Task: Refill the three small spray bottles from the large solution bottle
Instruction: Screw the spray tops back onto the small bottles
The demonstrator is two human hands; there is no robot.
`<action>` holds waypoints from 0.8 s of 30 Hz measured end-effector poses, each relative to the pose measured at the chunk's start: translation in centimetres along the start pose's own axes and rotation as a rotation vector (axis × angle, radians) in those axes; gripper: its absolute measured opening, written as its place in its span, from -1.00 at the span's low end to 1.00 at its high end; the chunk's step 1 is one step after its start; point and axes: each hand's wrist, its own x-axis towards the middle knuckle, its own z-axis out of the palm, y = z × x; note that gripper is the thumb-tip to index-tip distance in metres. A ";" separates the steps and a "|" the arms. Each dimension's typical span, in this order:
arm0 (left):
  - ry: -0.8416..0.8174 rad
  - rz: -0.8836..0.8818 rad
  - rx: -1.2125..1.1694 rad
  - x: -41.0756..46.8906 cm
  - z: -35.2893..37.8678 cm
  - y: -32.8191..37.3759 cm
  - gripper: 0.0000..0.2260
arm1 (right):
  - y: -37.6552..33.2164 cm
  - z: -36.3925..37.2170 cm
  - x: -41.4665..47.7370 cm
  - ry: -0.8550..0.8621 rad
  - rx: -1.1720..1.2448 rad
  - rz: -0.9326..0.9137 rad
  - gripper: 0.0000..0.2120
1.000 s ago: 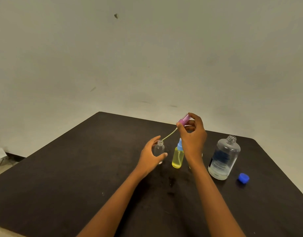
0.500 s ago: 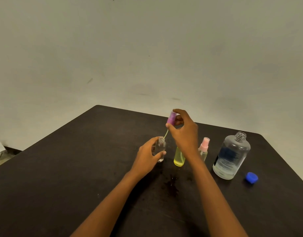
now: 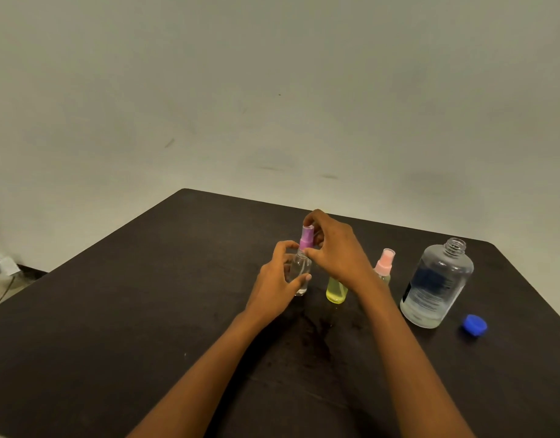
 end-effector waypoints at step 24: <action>0.052 -0.060 0.046 0.2 -0.6 -0.1 -0.56 | -0.8 2.2 0.4 0.023 0.006 0.125 -0.60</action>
